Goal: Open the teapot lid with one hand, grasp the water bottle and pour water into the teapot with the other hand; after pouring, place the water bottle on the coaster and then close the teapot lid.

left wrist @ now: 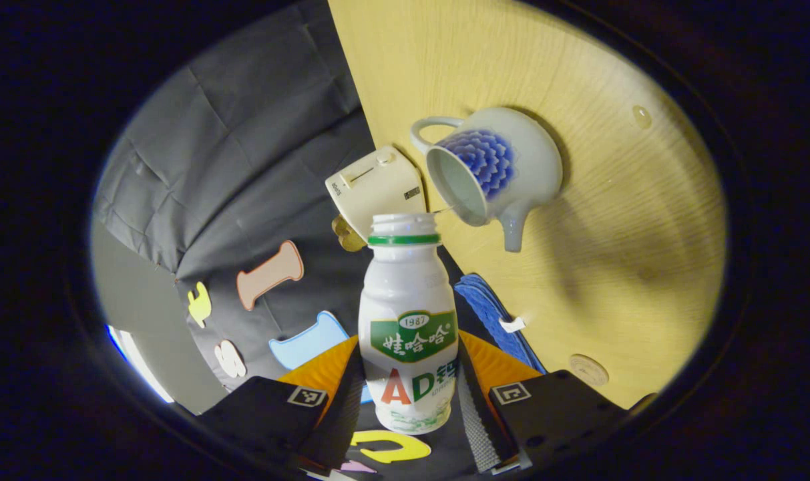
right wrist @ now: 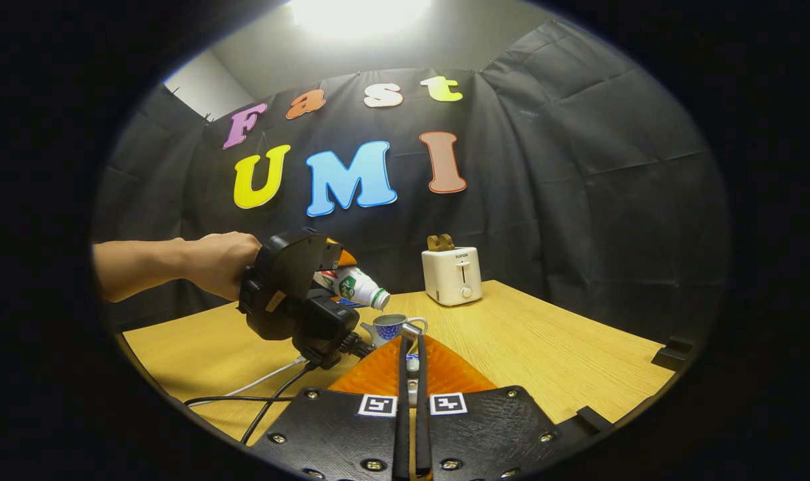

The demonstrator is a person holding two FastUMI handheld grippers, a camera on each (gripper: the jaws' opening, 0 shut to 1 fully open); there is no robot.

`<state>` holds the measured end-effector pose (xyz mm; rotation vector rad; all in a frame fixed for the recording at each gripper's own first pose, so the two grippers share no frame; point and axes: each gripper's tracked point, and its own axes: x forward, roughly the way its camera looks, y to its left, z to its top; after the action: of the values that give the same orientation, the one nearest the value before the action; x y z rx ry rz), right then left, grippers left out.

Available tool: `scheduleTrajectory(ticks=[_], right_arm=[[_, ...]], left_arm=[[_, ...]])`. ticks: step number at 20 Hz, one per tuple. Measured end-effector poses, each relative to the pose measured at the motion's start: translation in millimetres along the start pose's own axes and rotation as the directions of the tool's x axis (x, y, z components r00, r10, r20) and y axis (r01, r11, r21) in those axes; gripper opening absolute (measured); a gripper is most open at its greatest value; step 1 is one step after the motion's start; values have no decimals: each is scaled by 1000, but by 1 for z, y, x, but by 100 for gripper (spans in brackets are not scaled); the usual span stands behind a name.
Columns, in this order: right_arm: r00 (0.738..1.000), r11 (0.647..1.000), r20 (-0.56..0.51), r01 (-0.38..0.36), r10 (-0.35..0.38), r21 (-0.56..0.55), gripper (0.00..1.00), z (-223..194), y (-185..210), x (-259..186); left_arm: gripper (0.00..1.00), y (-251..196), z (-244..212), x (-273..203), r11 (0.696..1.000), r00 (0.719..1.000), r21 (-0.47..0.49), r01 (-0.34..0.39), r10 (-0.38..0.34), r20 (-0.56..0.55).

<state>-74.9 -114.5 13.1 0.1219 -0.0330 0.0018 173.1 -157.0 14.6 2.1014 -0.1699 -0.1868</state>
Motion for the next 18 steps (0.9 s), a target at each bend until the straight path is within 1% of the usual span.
scheduleTrajectory(ticks=[4,7,8,9,10,12,14,17,18], right_arm=[[1000,1000,-1,1,-1,-3,4,0,0,1],[1000,1000,-6,2,-2,1,4,-2,0,0],[1000,1000,-8,0,0,5,4,-2,0,2],[1000,1000,-9,1,-1,5,4,-4,0,2],[1000,1000,-10,3,-3,5,4,-4,-1,2],[1000,1000,-12,3,-3,7,4,-4,-1,2],[1000,1000,-12,-3,3,4,4,-3,1,3],[1000,1000,-19,-20,20,-4,4,-2,7,4],[1000,1000,-19,-21,21,-7,4,-1,7,5]], left_arm=[[80,-1,0,0,1000,1000,-8,1,-1,1],[80,-3,1,0,999,1000,-50,15,-15,9],[75,-4,1,1,998,1000,-63,18,-18,12],[75,-6,1,2,997,1000,-77,27,-25,17],[80,-9,2,2,994,999,-102,39,-37,22],[80,-13,0,6,988,998,-146,53,-49,29],[80,-19,3,8,976,998,-212,55,-46,47],[80,-31,9,6,943,995,-323,78,-54,82],[70,-30,8,6,932,996,-357,67,-40,85]])
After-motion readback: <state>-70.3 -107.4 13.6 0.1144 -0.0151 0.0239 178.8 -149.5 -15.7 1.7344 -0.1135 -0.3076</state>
